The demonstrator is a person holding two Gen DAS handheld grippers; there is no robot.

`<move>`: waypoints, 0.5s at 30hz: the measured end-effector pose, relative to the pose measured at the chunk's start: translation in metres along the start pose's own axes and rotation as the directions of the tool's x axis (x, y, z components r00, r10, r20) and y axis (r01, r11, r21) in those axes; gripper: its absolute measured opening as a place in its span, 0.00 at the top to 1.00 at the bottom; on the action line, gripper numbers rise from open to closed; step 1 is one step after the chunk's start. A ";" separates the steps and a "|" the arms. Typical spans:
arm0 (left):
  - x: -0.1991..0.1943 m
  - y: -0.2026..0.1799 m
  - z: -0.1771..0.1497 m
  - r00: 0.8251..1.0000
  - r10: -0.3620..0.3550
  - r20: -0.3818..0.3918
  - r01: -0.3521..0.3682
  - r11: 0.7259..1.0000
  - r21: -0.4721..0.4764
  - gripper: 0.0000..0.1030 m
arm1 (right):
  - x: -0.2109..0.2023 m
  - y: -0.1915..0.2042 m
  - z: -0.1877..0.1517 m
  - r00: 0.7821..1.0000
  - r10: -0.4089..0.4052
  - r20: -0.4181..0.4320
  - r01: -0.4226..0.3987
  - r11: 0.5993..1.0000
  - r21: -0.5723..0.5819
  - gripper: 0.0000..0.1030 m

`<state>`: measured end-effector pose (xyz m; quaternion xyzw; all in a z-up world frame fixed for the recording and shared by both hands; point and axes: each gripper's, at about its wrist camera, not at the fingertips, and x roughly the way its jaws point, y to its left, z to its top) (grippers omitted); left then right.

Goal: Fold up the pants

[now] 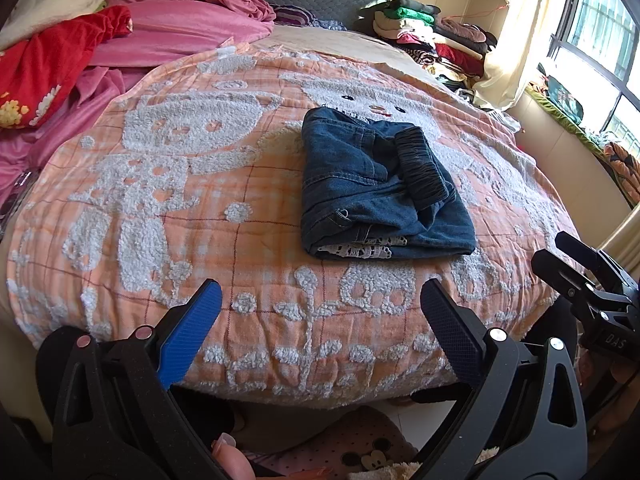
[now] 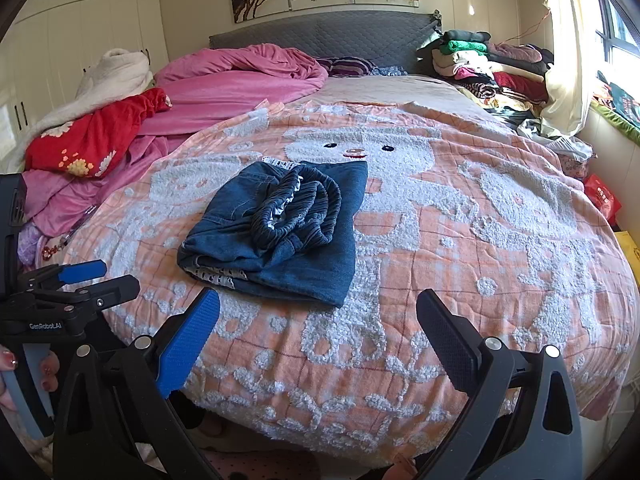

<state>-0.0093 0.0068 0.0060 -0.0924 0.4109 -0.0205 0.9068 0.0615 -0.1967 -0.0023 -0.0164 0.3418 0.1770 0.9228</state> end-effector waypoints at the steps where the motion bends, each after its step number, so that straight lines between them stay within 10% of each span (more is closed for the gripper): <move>1: 0.000 -0.001 0.000 1.000 0.002 -0.002 -0.002 1.000 0.000 0.09 | 0.000 0.000 0.000 1.000 0.000 0.001 0.000 1.000 0.001 0.05; 15: 0.001 0.004 0.001 1.000 0.008 -0.010 -0.008 1.000 -0.003 0.09 | 0.001 0.000 0.000 1.000 -0.001 -0.002 0.001 1.000 0.004 0.05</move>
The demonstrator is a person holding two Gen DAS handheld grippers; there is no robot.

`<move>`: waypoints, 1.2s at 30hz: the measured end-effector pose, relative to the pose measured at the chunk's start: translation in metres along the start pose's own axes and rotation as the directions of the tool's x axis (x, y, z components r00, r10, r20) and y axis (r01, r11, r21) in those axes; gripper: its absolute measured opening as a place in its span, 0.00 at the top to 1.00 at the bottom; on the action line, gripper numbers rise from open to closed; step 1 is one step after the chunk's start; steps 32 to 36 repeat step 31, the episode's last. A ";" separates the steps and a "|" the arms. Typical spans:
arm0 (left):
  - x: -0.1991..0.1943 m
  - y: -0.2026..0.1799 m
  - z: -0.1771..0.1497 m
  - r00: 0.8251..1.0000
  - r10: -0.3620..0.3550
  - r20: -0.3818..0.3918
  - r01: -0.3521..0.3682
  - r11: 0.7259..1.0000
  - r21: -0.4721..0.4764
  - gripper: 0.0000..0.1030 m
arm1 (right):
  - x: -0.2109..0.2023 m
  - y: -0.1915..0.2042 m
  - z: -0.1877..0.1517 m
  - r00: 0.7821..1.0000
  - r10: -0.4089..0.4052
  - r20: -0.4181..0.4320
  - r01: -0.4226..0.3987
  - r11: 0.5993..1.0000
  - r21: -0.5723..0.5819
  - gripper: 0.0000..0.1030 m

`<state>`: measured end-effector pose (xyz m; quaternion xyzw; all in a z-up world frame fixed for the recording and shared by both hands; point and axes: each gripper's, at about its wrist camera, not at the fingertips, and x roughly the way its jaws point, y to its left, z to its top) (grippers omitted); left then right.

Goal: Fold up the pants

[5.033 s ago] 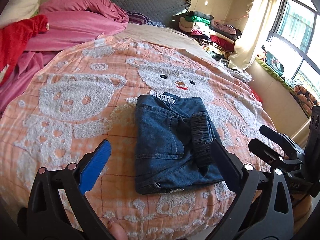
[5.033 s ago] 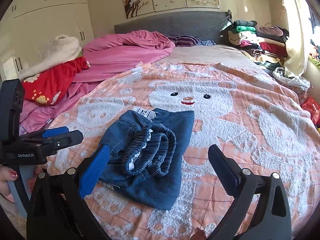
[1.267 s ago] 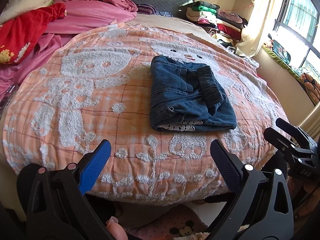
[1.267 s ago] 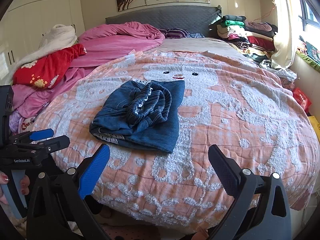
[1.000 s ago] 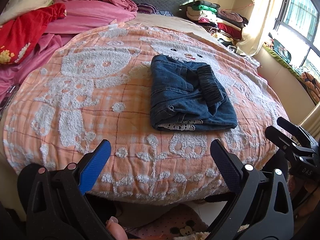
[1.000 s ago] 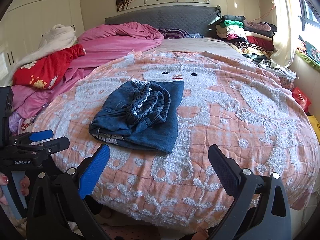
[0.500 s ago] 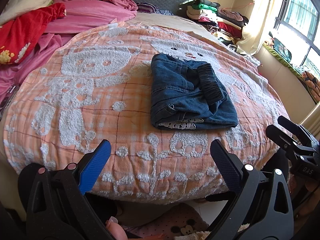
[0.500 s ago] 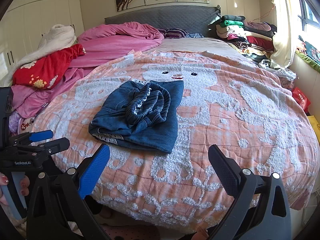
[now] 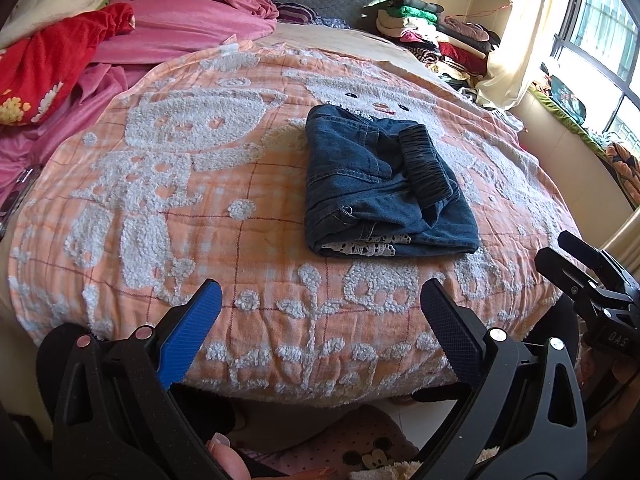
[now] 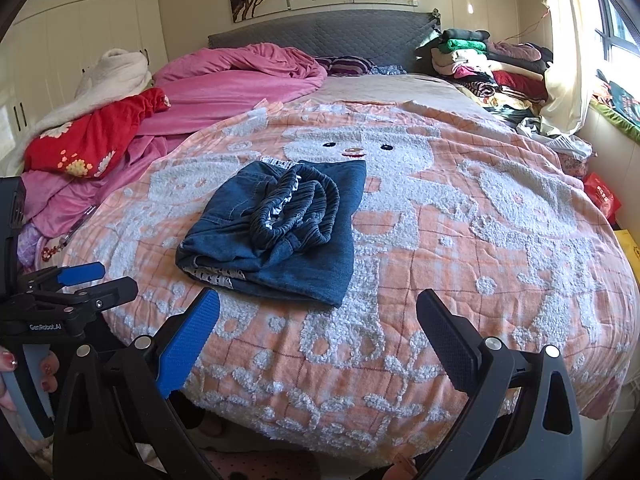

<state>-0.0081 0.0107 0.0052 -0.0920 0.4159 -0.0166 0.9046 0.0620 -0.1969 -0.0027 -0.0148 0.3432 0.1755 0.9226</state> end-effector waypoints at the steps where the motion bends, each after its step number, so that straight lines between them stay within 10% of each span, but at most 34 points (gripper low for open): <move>1: 0.000 0.000 0.000 1.000 0.001 -0.001 -0.001 1.000 -0.001 0.09 | 0.001 0.000 0.000 1.000 0.001 -0.001 -0.001 1.000 0.000 0.05; 15: 0.002 0.001 0.003 1.000 0.022 0.021 -0.022 1.000 0.020 0.09 | 0.007 -0.008 0.002 1.000 -0.005 -0.013 0.005 1.000 0.015 0.05; 21: 0.012 0.043 0.030 0.998 0.004 0.061 0.003 0.993 -0.119 0.09 | 0.018 -0.050 0.007 0.996 -0.081 -0.035 0.083 0.994 0.068 0.05; 24: 0.033 0.080 0.057 0.991 0.122 0.052 -0.112 0.979 -0.169 0.09 | 0.022 -0.092 0.015 0.983 -0.175 -0.050 0.179 0.979 0.094 0.05; 29: 0.091 0.159 0.110 0.930 0.367 -0.026 -0.367 0.918 -0.147 0.09 | 0.048 -0.216 0.034 0.919 -0.367 -0.143 0.386 0.912 0.142 0.05; 31: 0.114 0.193 0.132 0.910 0.409 -0.067 -0.414 0.897 -0.153 0.09 | 0.064 -0.276 0.039 0.879 -0.435 -0.196 0.468 0.866 0.178 0.05; 36: 0.114 0.193 0.132 0.910 0.409 -0.067 -0.414 0.897 -0.153 0.09 | 0.064 -0.276 0.039 0.879 -0.435 -0.196 0.468 0.866 0.178 0.05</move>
